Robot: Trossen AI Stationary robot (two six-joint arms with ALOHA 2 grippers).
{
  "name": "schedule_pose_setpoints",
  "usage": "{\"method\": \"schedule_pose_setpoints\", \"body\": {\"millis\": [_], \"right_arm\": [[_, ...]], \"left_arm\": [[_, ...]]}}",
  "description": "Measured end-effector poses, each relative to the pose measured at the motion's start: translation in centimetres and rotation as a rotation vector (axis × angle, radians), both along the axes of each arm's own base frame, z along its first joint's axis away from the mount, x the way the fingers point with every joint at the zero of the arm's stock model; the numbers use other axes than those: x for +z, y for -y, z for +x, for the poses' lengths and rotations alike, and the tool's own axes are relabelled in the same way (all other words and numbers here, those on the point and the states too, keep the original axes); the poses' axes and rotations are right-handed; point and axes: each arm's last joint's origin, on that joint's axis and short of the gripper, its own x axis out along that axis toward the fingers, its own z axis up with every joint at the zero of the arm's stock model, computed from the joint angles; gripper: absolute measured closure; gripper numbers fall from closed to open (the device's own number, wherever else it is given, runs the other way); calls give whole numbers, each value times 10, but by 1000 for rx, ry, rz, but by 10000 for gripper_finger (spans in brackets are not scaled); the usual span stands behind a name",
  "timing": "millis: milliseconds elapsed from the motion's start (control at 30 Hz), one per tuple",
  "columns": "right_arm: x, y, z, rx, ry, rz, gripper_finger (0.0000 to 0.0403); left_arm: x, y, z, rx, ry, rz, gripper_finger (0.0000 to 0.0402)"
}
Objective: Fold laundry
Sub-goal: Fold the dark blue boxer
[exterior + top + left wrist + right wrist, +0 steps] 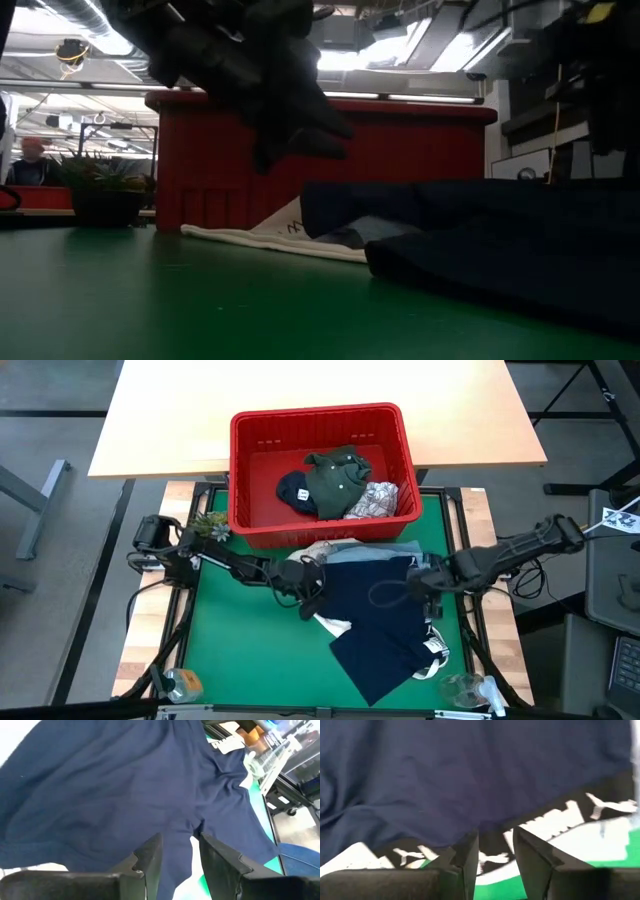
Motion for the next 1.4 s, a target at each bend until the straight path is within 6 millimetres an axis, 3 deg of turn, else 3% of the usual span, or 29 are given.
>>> {"method": "schedule_pose_setpoints", "body": {"millis": [500,967,1400], "right_arm": [[6,-72,-17,112,106,296,281],[6,-92,-38,31,52,346,278],[-10,-104,-31,25,-83,349,153]], "left_arm": [[0,25,-4,10,8,53,276],[0,29,-5,15,12,65,276],[0,29,-5,37,14,77,276]]}}
